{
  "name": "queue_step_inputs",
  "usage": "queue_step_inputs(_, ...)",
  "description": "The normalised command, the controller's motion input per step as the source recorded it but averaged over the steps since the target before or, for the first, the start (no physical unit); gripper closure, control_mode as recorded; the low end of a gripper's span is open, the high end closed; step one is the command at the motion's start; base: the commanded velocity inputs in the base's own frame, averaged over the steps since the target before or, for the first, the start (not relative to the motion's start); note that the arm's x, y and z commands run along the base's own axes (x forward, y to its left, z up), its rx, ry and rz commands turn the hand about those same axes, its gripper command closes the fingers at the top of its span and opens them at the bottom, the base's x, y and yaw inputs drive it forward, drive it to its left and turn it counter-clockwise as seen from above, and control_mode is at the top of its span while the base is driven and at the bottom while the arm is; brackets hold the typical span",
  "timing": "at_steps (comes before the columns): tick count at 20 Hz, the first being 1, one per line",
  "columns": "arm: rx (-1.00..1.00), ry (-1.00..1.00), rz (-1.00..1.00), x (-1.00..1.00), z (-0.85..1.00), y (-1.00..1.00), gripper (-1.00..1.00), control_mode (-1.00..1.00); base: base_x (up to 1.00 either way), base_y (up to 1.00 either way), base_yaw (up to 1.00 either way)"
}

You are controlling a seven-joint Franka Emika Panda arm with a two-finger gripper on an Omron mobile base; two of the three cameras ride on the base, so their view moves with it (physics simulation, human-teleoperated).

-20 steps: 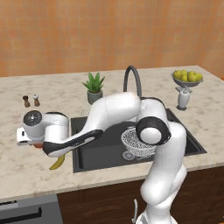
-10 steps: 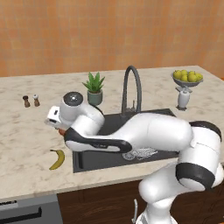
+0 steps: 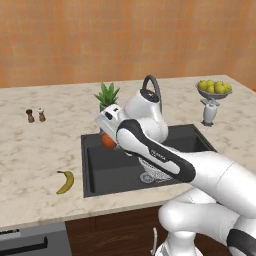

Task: Put the colander in the sink, put the orange, banana, peach in the colander, and turn on the sink faucet and pour water over the colander.

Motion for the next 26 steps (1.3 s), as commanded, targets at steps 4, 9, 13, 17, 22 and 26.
queue_step_inputs(4, 0.2, 0.34, -0.44, -0.12, 0.1, -1.0, 1.0, -1.0, 0.0, 0.0, 0.0)
queue_step_inputs(9, 0.13, 0.32, -0.43, -0.05, 0.1, -1.0, 1.0, -1.0, 0.0, 0.0, 0.0)
queue_step_inputs(13, 0.13, 0.13, -0.36, 0.01, 0.0, -1.0, 1.0, -1.0, 0.0, 0.0, 0.0)
queue_step_inputs(17, 0.19, 0.0, -0.31, 0.11, 0.0, -1.0, 1.0, -1.0, 0.0, 0.0, 0.0)
queue_step_inputs(22, 0.17, 0.0, -0.24, 0.11, 0.0, -1.0, 1.0, -1.0, 0.0, 0.0, 0.0)
queue_step_inputs(26, 0.1, 0.01, -0.03, 0.59, -0.02, -0.93, 1.0, -1.0, 0.0, 0.0, 0.0)
